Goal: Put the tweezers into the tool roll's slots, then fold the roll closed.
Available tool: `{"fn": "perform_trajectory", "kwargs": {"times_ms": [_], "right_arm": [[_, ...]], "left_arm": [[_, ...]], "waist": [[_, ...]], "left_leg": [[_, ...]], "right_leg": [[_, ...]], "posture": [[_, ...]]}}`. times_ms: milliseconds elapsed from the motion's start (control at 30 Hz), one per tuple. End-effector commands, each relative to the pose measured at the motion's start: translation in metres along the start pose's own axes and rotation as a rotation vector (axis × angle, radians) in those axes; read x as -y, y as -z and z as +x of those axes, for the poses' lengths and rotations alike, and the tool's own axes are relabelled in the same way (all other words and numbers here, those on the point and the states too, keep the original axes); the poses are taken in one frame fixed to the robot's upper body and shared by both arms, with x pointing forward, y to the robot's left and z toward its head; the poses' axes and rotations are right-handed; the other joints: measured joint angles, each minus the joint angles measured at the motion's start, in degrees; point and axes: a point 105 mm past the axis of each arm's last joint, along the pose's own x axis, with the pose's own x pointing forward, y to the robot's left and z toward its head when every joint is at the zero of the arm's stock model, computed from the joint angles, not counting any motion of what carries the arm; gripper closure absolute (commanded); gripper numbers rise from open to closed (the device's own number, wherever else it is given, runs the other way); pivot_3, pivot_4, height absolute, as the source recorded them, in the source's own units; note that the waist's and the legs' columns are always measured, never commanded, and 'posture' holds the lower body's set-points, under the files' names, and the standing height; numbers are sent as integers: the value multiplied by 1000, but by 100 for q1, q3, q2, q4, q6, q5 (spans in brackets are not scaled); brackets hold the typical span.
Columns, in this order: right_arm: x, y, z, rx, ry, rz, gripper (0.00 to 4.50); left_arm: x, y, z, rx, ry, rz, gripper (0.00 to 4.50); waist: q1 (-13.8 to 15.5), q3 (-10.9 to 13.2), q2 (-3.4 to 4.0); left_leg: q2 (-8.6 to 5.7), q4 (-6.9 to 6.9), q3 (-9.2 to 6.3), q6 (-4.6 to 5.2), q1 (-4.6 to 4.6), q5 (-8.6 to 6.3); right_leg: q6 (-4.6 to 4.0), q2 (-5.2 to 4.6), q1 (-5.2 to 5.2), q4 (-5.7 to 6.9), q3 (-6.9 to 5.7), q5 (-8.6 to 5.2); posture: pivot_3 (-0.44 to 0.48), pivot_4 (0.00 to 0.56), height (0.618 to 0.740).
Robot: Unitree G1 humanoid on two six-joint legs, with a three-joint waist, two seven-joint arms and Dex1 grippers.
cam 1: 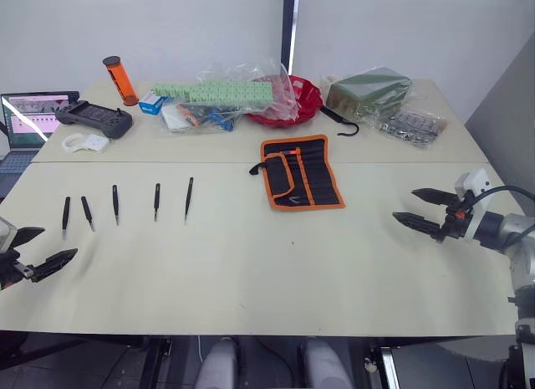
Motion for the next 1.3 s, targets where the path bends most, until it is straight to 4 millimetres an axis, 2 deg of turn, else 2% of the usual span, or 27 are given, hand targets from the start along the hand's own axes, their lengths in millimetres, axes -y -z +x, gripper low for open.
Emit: {"fn": "perform_trajectory", "kwargs": {"times_ms": [33, 100, 267, 433, 567, 700, 767, 867, 1000, 1133, 1233, 1300], "right_arm": [[2, -17, -5, 66, 16, -45, 33], [0, -19, -2, 80, 12, -37, 33], [-20, -26, 14, 136, -20, 1, 33], [-44, -34, 40, 181, -26, 24, 33], [-59, -44, 73, 198, 1, 70, 33], [-61, -53, 87, 225, 45, 80, 33], [-55, -53, 104, 203, 101, 160, 33], [-37, -59, 126, 177, 222, 177, 33], [-30, -71, 145, 177, 228, 209, 33], [-42, -86, 159, 209, 108, 265, 33], [-54, -88, 170, 186, 50, 291, 33], [-62, -82, 180, 135, 44, 344, 33]], "left_arm": [[-7, -13, -2, 19, -9, -7, 0], [-3, -27, 5, 70, 10, -45, 0], [28, -66, 21, 182, 115, -61, 0], [69, -89, 35, 264, 242, -66, 0], [114, -112, 53, 334, 376, -56, 0], [137, -123, 63, 360, 431, -47, 0], [150, -130, 69, 386, 460, -50, 0], [161, -140, 76, 419, 477, -52, 0], [172, -151, 79, 453, 501, -53, 0], [174, -155, 79, 466, 491, -51, 0], [174, -152, 79, 459, 477, -46, 0], [173, -148, 80, 447, 456, -40, 0]], "waist": [[0, 0, 0], [11, 0, -1], [50, 1, -7], [59, 1, -7], [73, 1, -8], [79, 1, -9], [92, 2, -9], [66, 2, -11], [68, 2, -11], [69, 3, -12], [67, 3, -12], [62, 2, -12]], "left_leg": [[0, 0, 0, 0, 0, 0], [0, 1, 1, 0, 0, 0], [1, 8, 2, 0, -6, 0], [3, 9, 7, -1, -5, 0], [5, 12, 8, -1, -6, -1], [4, 22, 8, -1, -11, -1], [1, 22, 8, -1, -11, -1], [2, 26, 8, -1, -8, 0], [6, 20, 10, -1, -11, 1], [3, 19, 10, -1, -20, 0], [4, 18, 10, 0, -18, 0], [5, 19, 10, 0, -17, 0]], "right_leg": [[0, 0, 0, 0, 0, 0], [1, 1, 0, 0, 2, 0], [7, 1, 0, 0, 6, 4], [8, 3, -2, 0, 15, 5], [9, 6, -2, 0, 15, 7], [12, 8, -2, 0, 18, 12], [13, 7, -2, -3, 20, 12], [11, 10, -2, -2, 24, 22], [10, 15, -8, -3, 25, 26], [10, 13, -11, -7, 26, 27], [10, 14, -11, -7, 26, 27], [10, 15, -10, -6, 27, 27]], "posture": [[0, 150, 740], [0, 150, 740], [0, 150, 740], [0, 150, 740], [0, 150, 740], [0, 150, 740], [0, 150, 740], [0, 150, 740], [0, 150, 740], [0, 150, 740], [0, 150, 740], [0, 150, 740]]}}
